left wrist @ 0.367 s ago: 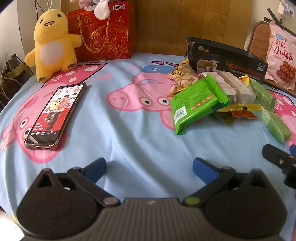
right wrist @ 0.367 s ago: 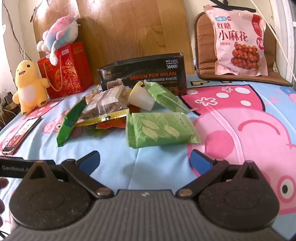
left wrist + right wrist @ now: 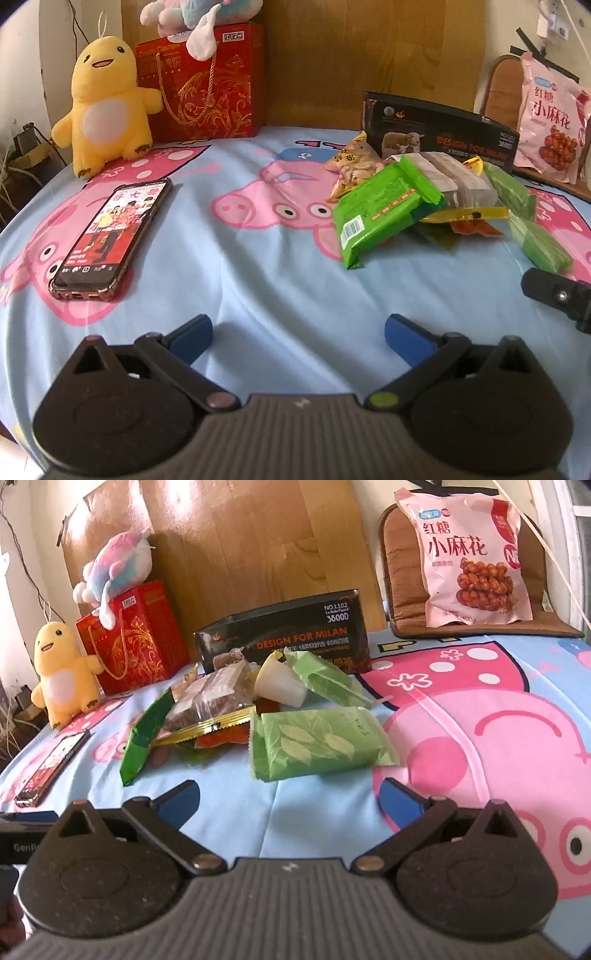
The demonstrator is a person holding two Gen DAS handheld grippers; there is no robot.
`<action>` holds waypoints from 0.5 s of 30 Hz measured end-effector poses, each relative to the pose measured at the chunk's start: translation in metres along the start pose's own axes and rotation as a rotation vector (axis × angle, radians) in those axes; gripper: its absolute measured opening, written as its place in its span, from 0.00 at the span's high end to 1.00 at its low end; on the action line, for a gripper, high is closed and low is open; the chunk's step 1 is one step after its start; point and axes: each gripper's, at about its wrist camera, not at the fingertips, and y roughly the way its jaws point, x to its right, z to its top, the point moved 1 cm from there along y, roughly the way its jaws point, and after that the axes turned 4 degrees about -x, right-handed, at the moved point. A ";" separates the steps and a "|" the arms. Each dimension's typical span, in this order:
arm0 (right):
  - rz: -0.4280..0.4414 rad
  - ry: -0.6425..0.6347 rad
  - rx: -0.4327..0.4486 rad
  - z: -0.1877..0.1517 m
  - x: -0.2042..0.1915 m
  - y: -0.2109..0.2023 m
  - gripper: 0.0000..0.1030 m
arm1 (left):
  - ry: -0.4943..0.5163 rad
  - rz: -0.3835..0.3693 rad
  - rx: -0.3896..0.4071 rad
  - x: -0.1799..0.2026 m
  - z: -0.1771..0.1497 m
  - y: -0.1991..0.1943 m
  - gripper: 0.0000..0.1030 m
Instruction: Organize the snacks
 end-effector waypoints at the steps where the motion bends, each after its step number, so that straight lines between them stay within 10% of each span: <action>1: -0.001 0.002 0.001 -0.003 -0.001 0.001 0.00 | 0.002 -0.001 0.001 0.001 0.000 -0.001 0.00; 8: 0.016 0.033 0.010 0.000 0.003 0.003 0.00 | -0.073 -0.072 0.045 -0.012 0.001 -0.005 0.00; 15: 0.022 0.040 0.020 0.001 0.002 0.003 0.00 | -0.041 0.028 0.107 -0.016 0.006 0.000 0.00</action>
